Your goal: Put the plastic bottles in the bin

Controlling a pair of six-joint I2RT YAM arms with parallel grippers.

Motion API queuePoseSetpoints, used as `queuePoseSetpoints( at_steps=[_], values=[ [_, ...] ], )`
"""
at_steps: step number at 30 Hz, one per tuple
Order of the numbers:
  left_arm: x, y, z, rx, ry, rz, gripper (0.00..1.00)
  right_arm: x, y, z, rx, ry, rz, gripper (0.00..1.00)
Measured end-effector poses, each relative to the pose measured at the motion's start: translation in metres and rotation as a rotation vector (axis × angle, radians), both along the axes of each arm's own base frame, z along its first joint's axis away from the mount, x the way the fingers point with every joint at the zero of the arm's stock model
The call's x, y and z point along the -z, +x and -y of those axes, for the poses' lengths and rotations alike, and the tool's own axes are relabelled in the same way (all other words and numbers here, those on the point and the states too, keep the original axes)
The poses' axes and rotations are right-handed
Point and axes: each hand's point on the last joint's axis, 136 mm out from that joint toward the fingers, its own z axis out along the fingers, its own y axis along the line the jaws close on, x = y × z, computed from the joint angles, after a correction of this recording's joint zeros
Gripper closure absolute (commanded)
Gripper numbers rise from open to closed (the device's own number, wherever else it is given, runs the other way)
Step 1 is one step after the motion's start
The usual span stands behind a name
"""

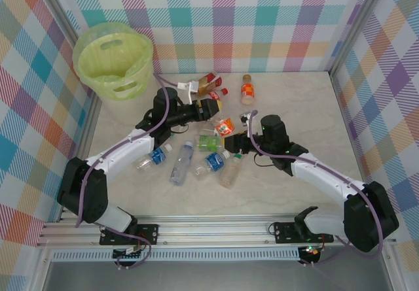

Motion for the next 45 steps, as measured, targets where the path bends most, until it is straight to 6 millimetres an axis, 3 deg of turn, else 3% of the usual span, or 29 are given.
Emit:
queuePoseSetpoints(
  at_steps=[7,8,10,17,20,23,26,31,33,35,41,45],
  values=[
    [0.000,0.003,0.002,0.009,0.024,0.007,0.71,0.004,-0.006,-0.003,-0.022,-0.009,-0.020,0.45],
    [0.001,0.003,0.003,0.010,0.023,0.002,0.77,0.006,-0.006,-0.003,-0.022,-0.012,-0.024,0.44],
    [0.001,0.002,0.003,0.011,0.021,-0.004,1.00,0.006,-0.006,-0.003,-0.023,-0.013,-0.025,0.43],
    [0.003,0.002,0.002,0.007,0.032,-0.021,1.00,0.005,-0.010,-0.005,-0.042,-0.002,-0.036,0.30],
    [0.004,0.003,0.001,-0.004,0.043,-0.032,1.00,0.002,-0.012,-0.007,-0.054,0.006,-0.031,0.18],
    [0.008,0.007,-0.003,-0.036,0.061,-0.044,1.00,-0.006,-0.015,-0.005,-0.061,0.009,-0.007,0.00],
    [0.011,0.014,-0.011,-0.080,0.081,-0.056,1.00,-0.022,-0.018,0.003,-0.044,0.000,0.064,0.00],
    [0.004,0.033,-0.044,-0.242,0.129,-0.021,1.00,-0.075,-0.017,0.028,0.079,0.030,0.250,0.00],
    [-0.018,0.038,-0.064,-0.337,0.140,0.050,1.00,-0.094,-0.012,0.040,0.160,0.053,0.323,0.00],
    [-0.045,0.037,-0.082,-0.421,0.146,0.137,1.00,-0.097,-0.007,0.050,0.231,0.069,0.354,0.00],
    [-0.160,0.050,-0.136,-0.681,0.162,0.412,1.00,-0.057,0.010,0.070,0.393,0.036,0.286,0.00],
    [-0.223,0.064,-0.194,-0.916,0.177,0.528,1.00,-0.054,0.013,0.072,0.414,0.028,0.273,0.00]
  ],
)
